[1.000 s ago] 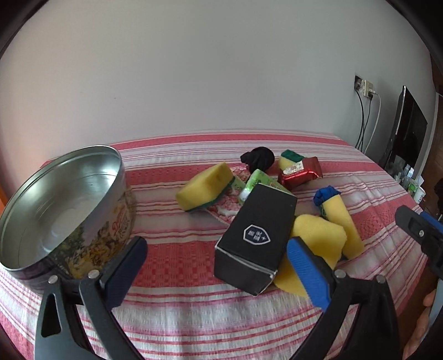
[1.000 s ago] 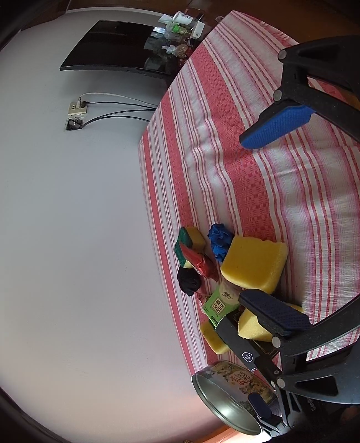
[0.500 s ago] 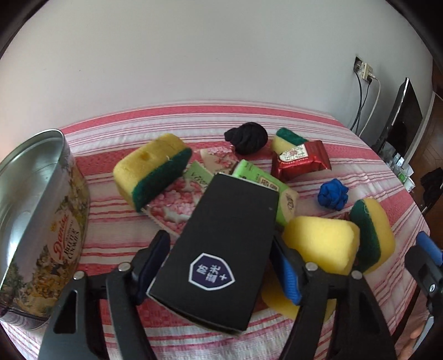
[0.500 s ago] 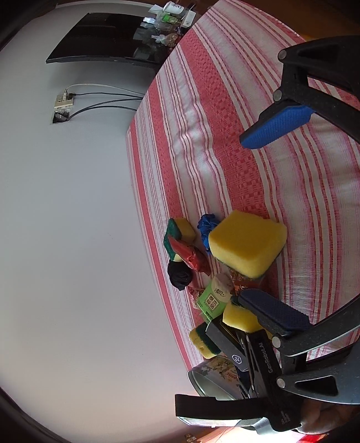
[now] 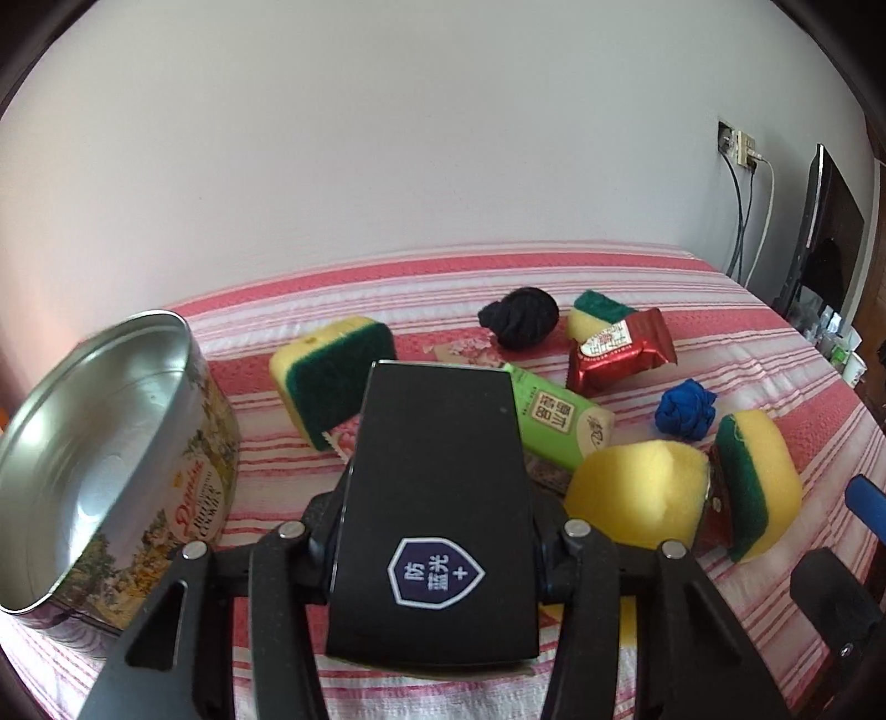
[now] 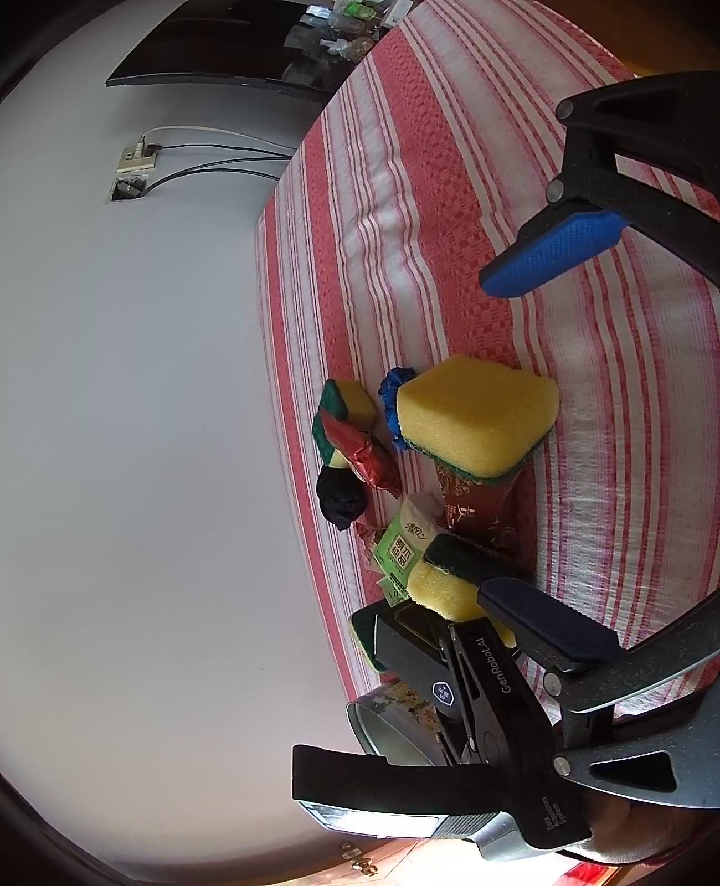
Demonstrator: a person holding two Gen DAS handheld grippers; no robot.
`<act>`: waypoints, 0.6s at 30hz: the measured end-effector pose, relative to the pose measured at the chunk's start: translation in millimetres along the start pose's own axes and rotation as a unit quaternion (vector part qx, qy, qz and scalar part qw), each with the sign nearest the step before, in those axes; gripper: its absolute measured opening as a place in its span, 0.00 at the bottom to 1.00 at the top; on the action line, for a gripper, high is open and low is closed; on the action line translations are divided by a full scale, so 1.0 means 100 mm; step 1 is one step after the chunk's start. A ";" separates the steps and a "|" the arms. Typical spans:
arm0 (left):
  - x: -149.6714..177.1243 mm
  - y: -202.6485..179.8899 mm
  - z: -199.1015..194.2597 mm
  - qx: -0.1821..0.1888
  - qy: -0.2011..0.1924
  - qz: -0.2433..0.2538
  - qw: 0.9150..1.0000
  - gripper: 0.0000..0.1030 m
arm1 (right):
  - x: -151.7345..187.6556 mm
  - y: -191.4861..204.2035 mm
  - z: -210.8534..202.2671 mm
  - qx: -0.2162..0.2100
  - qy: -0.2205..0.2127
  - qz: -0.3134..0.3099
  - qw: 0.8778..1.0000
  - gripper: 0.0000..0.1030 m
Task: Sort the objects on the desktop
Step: 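Grasp the black shield-logo box with the left tool, then lift the black box with the left tool while the right tool grasps a yellow sponge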
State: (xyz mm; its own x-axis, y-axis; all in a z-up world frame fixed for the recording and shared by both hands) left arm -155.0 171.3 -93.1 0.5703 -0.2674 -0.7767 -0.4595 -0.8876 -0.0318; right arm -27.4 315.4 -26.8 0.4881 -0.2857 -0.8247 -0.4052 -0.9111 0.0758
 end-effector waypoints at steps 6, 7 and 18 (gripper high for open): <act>-0.07 0.21 -0.27 -0.068 -0.049 0.015 0.996 0.47 | 0.00 0.02 -0.03 -0.006 -0.003 0.005 1.000 1.00; -0.08 0.25 -0.30 -0.076 -0.055 0.015 0.995 0.47 | 0.00 0.03 -0.02 -0.008 -0.002 0.005 1.000 1.00; -0.05 0.47 -0.60 -0.136 -0.089 0.017 0.987 0.47 | 0.05 0.19 0.00 -0.044 0.013 0.011 0.999 1.00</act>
State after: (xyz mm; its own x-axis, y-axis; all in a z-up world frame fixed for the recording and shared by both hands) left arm -138.5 108.5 -52.8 0.4179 -0.2501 -0.8734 -0.2630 -0.9535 0.1472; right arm -32.6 296.3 -29.4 0.5005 -0.3118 -0.8076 -0.3469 -0.9270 0.1429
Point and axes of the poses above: each gripper's, at about its wrist camera, not at the fingertips, and z roughly the way its jaws point, y to its left, x to its underside, the point moved 8 cm from there along z, roughly the way its jaws point, and after that the axes turned 8 degrees about x, right-handed, at the moved point
